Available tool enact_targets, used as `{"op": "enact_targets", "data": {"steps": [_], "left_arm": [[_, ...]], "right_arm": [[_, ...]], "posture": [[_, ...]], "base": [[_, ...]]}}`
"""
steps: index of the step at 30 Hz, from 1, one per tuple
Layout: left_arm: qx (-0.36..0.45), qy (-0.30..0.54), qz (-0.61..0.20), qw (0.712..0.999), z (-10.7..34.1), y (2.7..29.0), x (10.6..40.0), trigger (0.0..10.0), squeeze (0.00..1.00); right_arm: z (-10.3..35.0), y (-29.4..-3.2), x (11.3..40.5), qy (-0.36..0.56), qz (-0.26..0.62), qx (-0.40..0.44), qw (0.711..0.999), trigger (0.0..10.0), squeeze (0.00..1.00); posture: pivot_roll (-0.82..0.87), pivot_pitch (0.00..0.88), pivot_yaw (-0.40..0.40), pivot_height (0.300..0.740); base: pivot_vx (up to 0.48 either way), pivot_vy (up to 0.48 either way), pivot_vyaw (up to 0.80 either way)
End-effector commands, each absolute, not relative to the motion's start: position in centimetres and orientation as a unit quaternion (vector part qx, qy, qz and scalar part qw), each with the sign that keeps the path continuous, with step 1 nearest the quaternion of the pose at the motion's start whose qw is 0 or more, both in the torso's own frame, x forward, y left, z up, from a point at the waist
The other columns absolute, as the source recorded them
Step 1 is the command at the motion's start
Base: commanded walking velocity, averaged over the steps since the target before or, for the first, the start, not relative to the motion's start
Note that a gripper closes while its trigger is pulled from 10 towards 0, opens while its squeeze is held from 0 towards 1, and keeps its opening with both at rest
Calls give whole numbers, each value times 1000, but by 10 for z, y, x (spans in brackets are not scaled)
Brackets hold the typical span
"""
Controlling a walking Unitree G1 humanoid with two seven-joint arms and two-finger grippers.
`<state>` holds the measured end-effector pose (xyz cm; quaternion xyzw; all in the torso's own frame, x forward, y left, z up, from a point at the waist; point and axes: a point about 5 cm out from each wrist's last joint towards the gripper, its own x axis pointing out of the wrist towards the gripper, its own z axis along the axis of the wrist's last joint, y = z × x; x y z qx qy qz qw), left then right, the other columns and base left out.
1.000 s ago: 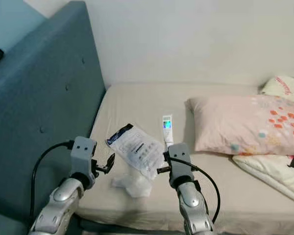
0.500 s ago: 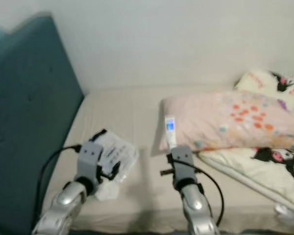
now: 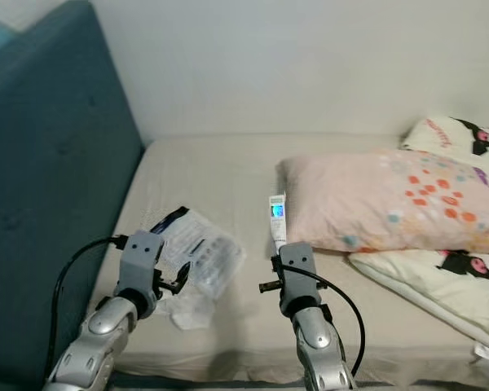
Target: Clean up the room
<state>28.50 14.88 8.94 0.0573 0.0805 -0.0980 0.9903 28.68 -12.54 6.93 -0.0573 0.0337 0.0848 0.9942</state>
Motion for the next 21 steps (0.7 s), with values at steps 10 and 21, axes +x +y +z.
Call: {"op": "enact_targets", "data": {"steps": [10,21], "left_arm": [[45,78,-93,992,85,145,281,10000,0],[35,74,-77,994,80,146,279,10000,0]], "right_arm": [[63,-131,284,44,83,-63,994,10000,0],[60,-130,283,47,89,-73,992,10000,0]], "posture": [[24,120,-2,732],[21,100,-6,732]], "base": [[0,0,0],[0,0,0]]}}
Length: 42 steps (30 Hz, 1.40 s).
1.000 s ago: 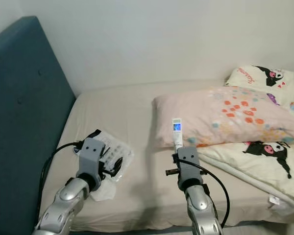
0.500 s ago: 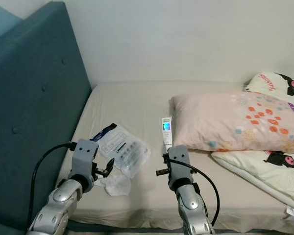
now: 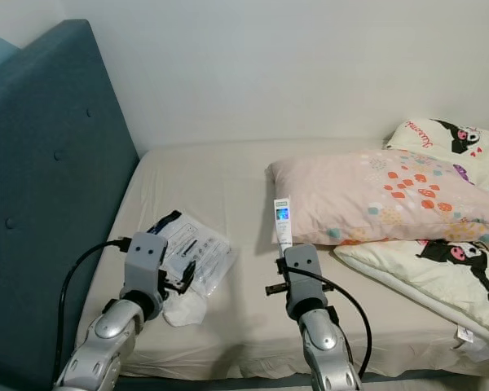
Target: Clean up the room
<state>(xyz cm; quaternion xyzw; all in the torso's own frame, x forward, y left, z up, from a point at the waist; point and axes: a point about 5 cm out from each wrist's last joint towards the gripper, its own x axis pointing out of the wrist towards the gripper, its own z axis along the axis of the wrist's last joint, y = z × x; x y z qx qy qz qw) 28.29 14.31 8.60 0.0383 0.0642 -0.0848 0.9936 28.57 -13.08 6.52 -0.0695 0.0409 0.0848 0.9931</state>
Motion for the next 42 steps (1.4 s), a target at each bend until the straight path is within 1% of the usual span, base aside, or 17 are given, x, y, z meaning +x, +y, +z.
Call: {"op": "enact_targets", "data": {"steps": [1,19,42], "left_arm": [[35,74,-76,994,79,146,279,10000,0],[20,65,-78,995,81,146,278,10000,0],[21,66,-86,994,82,147,278,10000,0]], "right_arm": [[60,-130,283,47,88,-74,992,10000,0],[58,-130,283,47,92,-72,992,10000,0],[56,-127,282,52,92,-63,992,10000,0]], "posture": [[21,100,-6,732],[25,93,-12,732],[27,99,-8,732]], "base": [[0,0,0],[0,0,0],[0,0,0]]}}
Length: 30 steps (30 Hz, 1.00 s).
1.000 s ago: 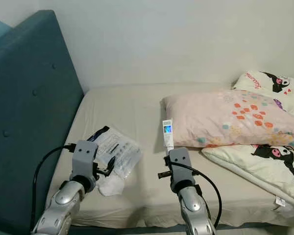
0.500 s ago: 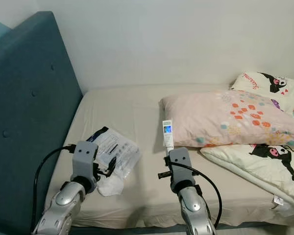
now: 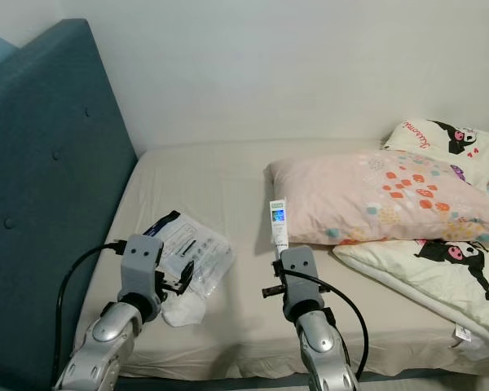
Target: Clean up the room
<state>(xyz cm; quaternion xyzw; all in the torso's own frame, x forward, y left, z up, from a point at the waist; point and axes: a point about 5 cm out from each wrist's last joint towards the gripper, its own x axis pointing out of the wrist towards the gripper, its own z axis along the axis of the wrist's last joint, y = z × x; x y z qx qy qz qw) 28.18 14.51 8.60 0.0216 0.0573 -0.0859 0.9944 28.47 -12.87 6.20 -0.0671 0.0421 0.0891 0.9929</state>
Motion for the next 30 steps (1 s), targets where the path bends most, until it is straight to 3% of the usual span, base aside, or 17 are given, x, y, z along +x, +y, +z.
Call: {"op": "enact_targets", "data": {"steps": [1,7,30], "left_arm": [[21,66,-87,994,82,147,278,10000,0],[20,66,-89,994,82,147,278,10000,0],[21,67,-91,993,82,147,277,10000,0]], "right_arm": [[56,-128,282,53,92,-63,992,10000,0],[54,-128,281,56,91,-61,992,10000,0],[53,-129,280,59,91,-58,992,10000,0]], "posture": [[27,99,-8,732],[26,98,-8,732],[31,103,-8,732]], "base": [[0,0,0],[0,0,0],[-262,0,0]]}}
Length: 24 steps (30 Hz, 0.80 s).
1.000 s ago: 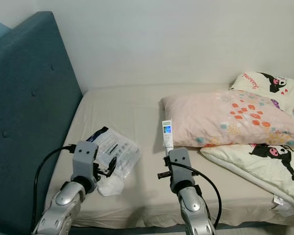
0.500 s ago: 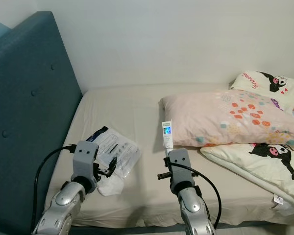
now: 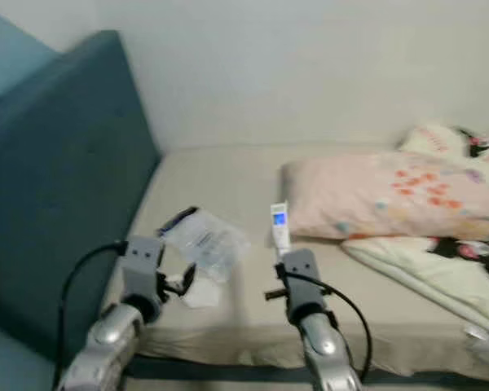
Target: Clean up the room
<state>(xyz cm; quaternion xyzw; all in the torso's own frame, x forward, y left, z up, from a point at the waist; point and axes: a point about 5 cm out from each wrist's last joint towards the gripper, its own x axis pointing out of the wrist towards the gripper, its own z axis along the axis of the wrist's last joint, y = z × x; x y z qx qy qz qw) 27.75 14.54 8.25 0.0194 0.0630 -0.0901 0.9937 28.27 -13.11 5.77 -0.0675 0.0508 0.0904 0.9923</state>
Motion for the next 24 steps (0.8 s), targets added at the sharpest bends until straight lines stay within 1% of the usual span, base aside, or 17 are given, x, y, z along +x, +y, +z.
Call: {"op": "enact_targets", "data": {"steps": [1,24], "left_arm": [[21,67,-91,993,82,147,277,10000,0],[28,69,-99,992,83,149,277,10000,0]], "right_arm": [[53,-129,280,59,91,-58,992,10000,0],[51,-126,278,62,88,-52,993,10000,0]], "posture": [[31,103,-8,732],[39,108,4,732]], "base": [[-270,0,0],[-268,0,0]]}}
